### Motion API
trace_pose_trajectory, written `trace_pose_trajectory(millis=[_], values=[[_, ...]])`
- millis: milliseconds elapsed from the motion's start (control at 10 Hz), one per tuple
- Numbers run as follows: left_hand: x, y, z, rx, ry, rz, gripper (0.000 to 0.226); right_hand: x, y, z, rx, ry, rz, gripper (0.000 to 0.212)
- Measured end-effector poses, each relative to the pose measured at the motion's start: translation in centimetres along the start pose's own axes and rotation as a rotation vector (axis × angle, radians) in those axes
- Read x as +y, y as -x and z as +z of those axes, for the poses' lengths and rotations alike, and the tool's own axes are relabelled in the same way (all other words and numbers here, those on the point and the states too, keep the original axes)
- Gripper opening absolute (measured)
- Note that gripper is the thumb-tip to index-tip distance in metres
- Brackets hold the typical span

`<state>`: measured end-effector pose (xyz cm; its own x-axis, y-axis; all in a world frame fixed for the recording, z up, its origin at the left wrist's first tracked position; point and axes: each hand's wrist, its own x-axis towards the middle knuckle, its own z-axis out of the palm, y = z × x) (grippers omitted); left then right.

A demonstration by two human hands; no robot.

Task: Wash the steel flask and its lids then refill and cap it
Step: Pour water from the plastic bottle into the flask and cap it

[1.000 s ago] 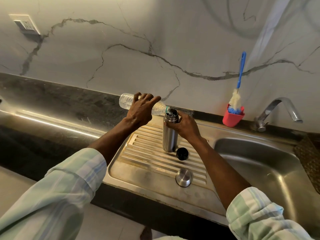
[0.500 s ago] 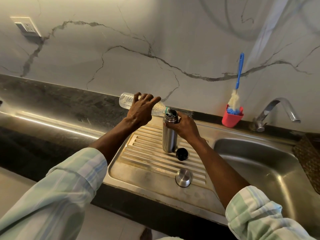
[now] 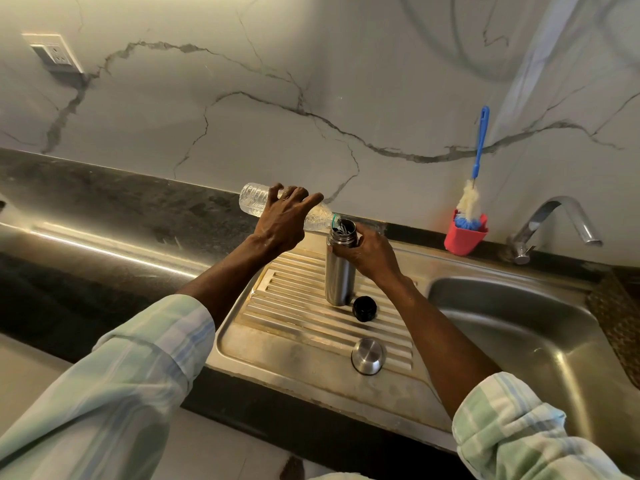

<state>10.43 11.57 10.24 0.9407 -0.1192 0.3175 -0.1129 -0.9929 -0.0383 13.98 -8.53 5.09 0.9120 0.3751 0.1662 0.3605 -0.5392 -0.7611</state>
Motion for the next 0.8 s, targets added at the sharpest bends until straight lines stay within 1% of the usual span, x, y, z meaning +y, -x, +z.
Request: trace_pose_trajectory(millis=[800], values=[[0.08, -0.17, -0.08, 0.016, -0.008, 0.006, 0.075, -0.16, 0.07, -0.09, -0.006, 0.007, -0.002, 0.068]])
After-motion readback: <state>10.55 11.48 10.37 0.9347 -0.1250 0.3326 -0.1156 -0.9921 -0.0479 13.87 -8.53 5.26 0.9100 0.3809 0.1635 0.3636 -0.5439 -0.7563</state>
